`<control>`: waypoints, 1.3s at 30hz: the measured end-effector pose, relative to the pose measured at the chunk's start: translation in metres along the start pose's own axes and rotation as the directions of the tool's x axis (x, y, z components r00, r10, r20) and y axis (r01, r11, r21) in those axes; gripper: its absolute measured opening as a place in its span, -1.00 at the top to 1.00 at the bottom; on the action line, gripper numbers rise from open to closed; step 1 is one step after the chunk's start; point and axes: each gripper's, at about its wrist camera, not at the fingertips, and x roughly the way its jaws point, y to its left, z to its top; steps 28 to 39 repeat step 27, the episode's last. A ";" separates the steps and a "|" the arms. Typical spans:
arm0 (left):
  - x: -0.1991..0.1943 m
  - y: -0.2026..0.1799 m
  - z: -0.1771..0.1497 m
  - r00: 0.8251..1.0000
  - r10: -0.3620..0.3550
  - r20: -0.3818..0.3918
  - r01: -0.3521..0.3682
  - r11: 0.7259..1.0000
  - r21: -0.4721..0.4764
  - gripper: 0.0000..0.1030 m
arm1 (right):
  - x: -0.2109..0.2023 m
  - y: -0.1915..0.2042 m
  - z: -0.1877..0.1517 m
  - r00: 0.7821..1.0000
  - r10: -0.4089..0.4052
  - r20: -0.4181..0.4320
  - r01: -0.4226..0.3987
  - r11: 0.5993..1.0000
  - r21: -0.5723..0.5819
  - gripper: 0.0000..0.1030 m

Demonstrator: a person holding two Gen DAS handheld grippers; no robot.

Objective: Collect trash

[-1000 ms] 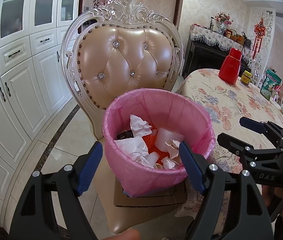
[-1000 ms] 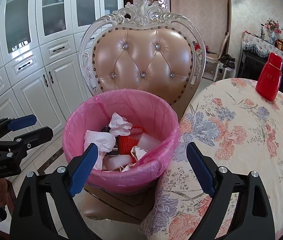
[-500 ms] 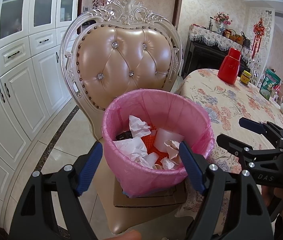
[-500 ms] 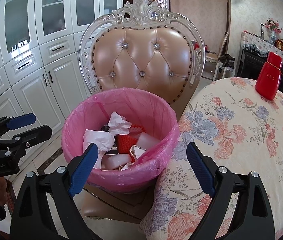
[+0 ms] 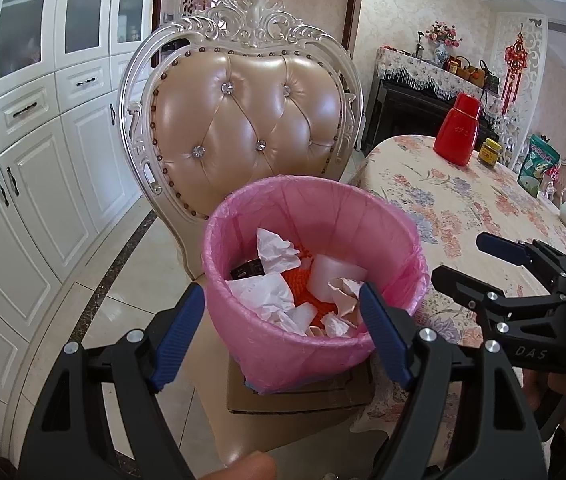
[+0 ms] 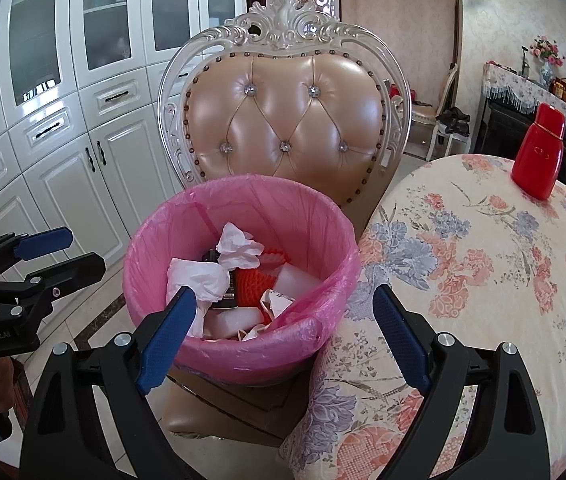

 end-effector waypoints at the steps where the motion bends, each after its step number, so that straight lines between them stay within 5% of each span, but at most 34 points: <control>1: 0.000 0.000 0.000 1.000 0.001 0.000 -0.001 1.000 0.000 -0.57 | 0.000 0.000 0.000 1.000 0.001 0.000 -0.001 1.000 0.000 -0.65; 39: 0.009 0.000 0.003 1.000 -0.015 -0.018 0.016 0.999 0.028 -0.71 | 0.005 0.001 -0.001 1.000 0.004 -0.011 -0.004 1.000 0.004 -0.65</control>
